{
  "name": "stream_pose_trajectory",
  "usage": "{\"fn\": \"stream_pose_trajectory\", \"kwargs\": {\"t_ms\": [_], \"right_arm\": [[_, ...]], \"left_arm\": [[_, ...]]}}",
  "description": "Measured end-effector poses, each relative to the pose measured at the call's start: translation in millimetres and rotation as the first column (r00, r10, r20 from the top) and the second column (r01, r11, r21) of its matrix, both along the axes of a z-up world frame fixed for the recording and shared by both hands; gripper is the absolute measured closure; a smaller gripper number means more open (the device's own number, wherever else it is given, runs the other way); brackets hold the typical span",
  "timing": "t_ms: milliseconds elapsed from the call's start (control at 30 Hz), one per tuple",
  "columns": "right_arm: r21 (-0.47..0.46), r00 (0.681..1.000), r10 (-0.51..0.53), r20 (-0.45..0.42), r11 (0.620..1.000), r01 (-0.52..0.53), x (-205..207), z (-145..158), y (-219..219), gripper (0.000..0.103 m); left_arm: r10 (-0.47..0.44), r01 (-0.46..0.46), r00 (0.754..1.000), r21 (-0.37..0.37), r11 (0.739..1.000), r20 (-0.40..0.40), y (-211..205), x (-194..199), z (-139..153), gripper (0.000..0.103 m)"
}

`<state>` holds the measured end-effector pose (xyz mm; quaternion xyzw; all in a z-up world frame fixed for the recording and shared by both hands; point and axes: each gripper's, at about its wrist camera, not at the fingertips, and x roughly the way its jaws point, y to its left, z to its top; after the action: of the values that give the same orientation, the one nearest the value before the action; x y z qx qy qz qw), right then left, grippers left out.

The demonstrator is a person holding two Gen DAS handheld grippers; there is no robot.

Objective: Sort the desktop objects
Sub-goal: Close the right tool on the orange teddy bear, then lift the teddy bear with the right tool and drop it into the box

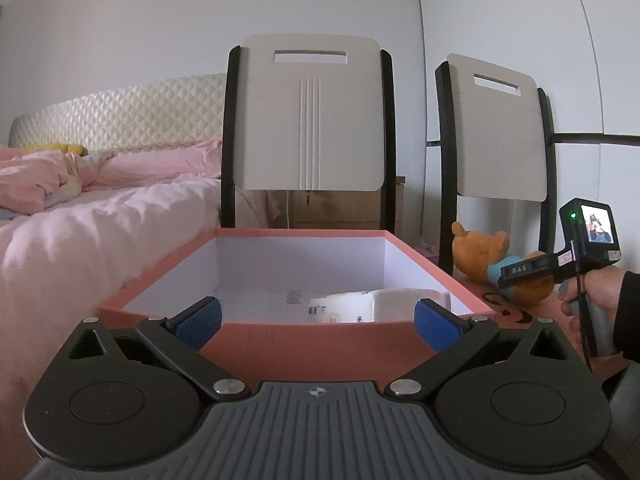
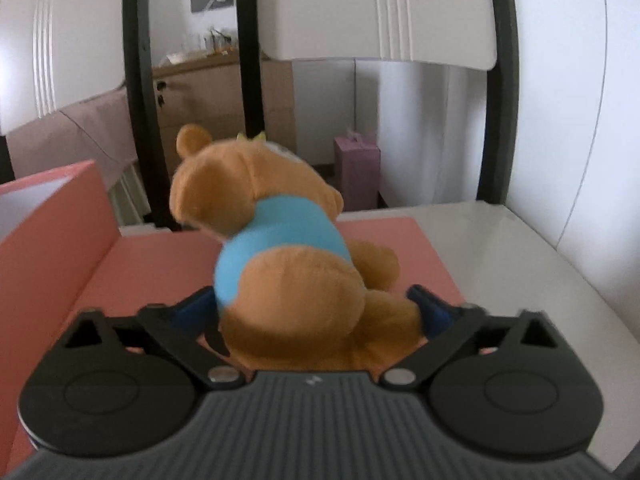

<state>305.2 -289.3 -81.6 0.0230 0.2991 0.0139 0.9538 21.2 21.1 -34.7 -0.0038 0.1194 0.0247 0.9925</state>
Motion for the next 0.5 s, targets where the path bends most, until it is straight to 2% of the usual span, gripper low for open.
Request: {"fn": "stream_pose_trajectory", "kwargs": {"t_ms": [133,333,500], "right_arm": [[-0.012,1.0,-0.006,0.017,1.0,0.006,-5,6,1,0.036],[0.027,0.998,-0.028,0.049,0.999,0.027,-19,17,-1,0.041],[0.071,0.995,-0.041,0.095,0.997,0.035,-35,39,1,0.042]], "left_arm": [[-0.003,0.002,1.0,-0.013,1.0,-0.014,1,2,-1,0.0],[-0.003,0.002,1.0,-0.028,1.0,-0.021,3,0,-1,0.0],[-0.002,0.001,1.0,-0.025,1.0,-0.022,1,1,-1,0.0]]}}
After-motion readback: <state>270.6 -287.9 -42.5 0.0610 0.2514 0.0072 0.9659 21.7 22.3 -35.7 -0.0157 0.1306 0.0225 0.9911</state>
